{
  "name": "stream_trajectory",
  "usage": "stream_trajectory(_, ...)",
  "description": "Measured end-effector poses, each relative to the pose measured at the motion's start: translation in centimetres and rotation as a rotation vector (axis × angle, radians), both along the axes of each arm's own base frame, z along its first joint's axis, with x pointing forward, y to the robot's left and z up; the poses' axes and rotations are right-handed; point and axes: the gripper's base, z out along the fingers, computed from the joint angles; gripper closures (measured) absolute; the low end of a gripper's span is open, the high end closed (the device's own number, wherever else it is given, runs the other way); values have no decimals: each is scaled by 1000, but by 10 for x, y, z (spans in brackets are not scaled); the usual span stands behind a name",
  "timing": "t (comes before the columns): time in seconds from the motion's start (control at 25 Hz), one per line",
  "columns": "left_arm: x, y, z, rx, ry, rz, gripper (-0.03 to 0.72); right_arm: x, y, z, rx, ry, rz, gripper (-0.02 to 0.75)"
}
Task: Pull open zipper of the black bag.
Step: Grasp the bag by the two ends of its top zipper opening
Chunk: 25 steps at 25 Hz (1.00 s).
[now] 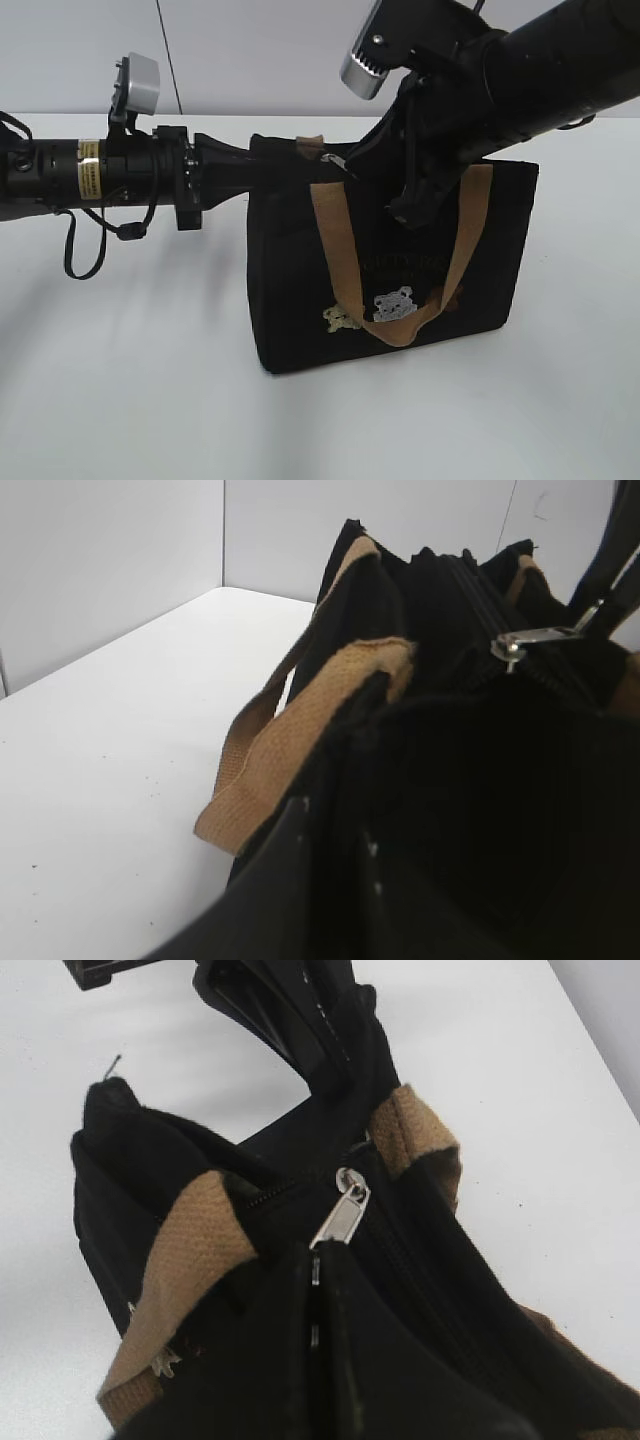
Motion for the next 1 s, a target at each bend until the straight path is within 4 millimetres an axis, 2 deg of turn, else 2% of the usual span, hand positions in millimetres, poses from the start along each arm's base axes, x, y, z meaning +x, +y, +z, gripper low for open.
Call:
stream_trajectory(0.24, 0, 0, 0, 0, 0, 0, 650, -1, -1, 2, 10, 9, -19, 753)
stream_trajectory(0.44, 0, 0, 0, -1, 0, -1, 650, 1, -3, 16, 13, -13, -55, 753)
stream_trajectory(0.68, 0, 0, 0, -1, 0, -1, 650, 4, -10, 12, -43, 15, -144, 753)
stream_trajectory(0.88, 0, 0, 0, -1, 0, -1, 650, 8, -23, 10, -76, 51, -269, 753)
stream_trajectory(1.0, 0, 0, 0, -1, 0, -1, 650, 12, -39, 15, -58, 63, -358, 753)
